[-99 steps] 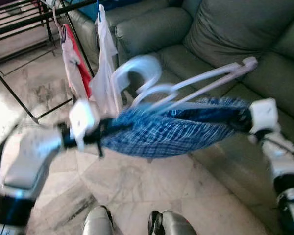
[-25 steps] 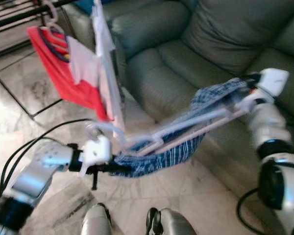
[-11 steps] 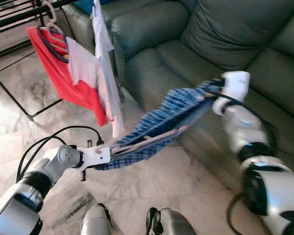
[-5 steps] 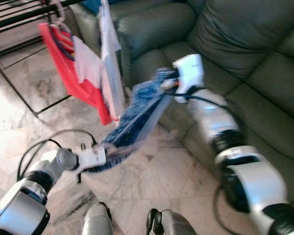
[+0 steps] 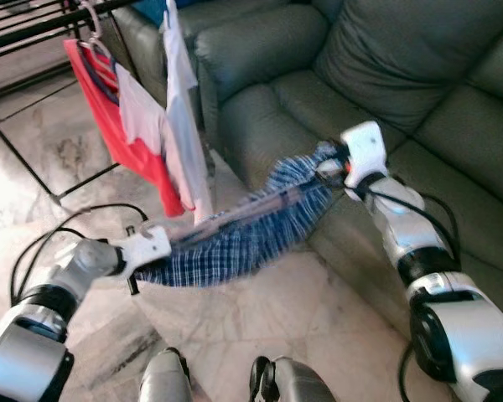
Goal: Hang hanger
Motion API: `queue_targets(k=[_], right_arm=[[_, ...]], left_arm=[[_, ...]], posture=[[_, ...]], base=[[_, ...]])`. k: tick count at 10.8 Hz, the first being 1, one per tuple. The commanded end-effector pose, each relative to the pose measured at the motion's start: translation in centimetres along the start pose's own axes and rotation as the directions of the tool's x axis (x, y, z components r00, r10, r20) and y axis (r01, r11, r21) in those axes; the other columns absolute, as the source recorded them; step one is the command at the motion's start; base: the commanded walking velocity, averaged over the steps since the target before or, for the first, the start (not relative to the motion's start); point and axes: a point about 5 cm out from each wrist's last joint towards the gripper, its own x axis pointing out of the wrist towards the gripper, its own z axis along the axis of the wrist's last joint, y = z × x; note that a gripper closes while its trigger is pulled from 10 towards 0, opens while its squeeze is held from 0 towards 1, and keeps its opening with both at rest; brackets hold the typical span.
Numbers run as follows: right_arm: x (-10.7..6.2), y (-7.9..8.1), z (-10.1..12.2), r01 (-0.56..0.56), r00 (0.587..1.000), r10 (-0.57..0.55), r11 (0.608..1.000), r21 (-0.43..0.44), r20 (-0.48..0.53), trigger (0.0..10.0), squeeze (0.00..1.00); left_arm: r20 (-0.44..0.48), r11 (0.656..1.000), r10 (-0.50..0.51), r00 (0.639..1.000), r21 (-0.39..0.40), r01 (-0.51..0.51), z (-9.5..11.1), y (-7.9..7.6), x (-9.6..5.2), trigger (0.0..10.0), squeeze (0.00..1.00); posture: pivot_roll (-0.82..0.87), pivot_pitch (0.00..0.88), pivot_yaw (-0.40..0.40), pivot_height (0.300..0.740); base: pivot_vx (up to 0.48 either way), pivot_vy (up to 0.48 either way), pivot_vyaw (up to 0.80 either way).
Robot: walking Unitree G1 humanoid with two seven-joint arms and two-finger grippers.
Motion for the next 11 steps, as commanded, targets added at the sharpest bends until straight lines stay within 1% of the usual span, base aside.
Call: queue_targets(k=[1, 2, 3, 5, 6, 7, 8, 9, 10, 11], right_arm=[[-0.4, -1.0, 0.5, 0.028, 0.999, -0.027, 0.999, -0.016, 0.03, 0.0, 0.0], [-0.8, -1.1, 0.2, 0.013, 1.0, -0.012, 1.0, -0.022, 0.025, 0.0, 0.0], [-1.0, -0.8, 0.4, -0.035, 0.999, 0.035, 0.999, -0.004, 0.04, 0.0, 0.0], [-0.7, -0.3, 1.9, -0.041, 0.995, 0.034, 0.997, 0.069, 0.098, 0.0, 0.0], [-0.1, 0.5, 3.4, -0.043, 0.988, 0.018, 0.987, 0.157, 0.152, 0.0, 0.0], [0.3, 1.6, 4.9, -0.069, 0.982, 0.028, 0.973, 0.221, 0.187, 0.0, 0.0], [0.5, 3.1, 6.5, -0.126, 0.973, 0.068, 0.956, 0.263, 0.219, 0.0, 0.0], [0.4, 4.8, 7.5, -0.203, 0.962, 0.14, 0.94, 0.275, 0.233, 0.0, 0.0], [0.1, 5.9, 7.8, -0.252, 0.954, 0.195, 0.933, 0.256, 0.227, 0.0, 0.0], [-0.1, 6.7, 7.8, -0.282, 0.949, 0.225, 0.92, 0.271, 0.223, 0.0, 0.0]], left_arm=[[-0.046, 1.0, -0.006, 0.999, -0.028, 0.004, -1.4, -0.4, -0.4, 0.0, 0.0], [-0.066, 0.999, -0.027, 0.997, -0.025, 0.025, -1.6, -0.9, -0.2, 0.0, 0.0], [-0.078, 0.999, -0.03, 0.996, -0.036, 0.027, -1.7, -1.2, 0.2, 0.0, 0.0], [-0.135, 0.996, -0.076, 0.988, 0.038, 0.081, -1.7, -2.2, 1.0, 0.0, 0.0], [-0.172, 0.99, -0.098, 0.98, 0.08, 0.113, -1.7, -2.8, 1.5, 0.0, 0.0], [-0.202, 0.986, -0.105, 0.974, 0.106, 0.129, -1.6, -3.2, 1.9, 0.0, 0.0], [-0.198, 0.988, -0.102, 0.975, 0.096, 0.122, -1.2, -3.3, 2.3, 0.0, 0.0], [-0.191, 0.99, -0.091, 0.977, 0.09, 0.11, -0.9, -3.2, 2.5, 0.0, 0.0], [-0.191, 0.991, -0.081, 0.978, 0.091, 0.1, -0.7, -3.1, 2.5, 0.0, 0.0], [-0.192, 0.991, -0.075, 0.978, 0.091, 0.094, -0.8, -3.0, 2.5, 0.0, 0.0]], posture=[[0.05, 0.129, -0.102, 0.74], [0.05, 0.129, -0.099, 0.74], [0.04, 0.13, -0.098, 0.74], [0.04, 0.13, -0.095, 0.74], [0.04, 0.129, -0.096, 0.74], [0.04, 0.127, -0.097, 0.74], [0.04, 0.126, -0.097, 0.74], [0.04, 0.122, -0.097, 0.74], [0.04, 0.12, -0.098, 0.74], [0.03, 0.117, -0.097, 0.74]], base=[[0.0, 0.0, 0.0], [0.0, 0.0, 0.0], [0.0, 0.0, 0.0], [0.0, 0.0, 0.0], [0.0, 0.0, 0.0], [0.0, 0.0, 0.0], [0.0, 0.0, 0.0], [0.0, 0.0, 0.0], [0.0, 0.0, 0.0], [0.0, 0.0, 0.0]])
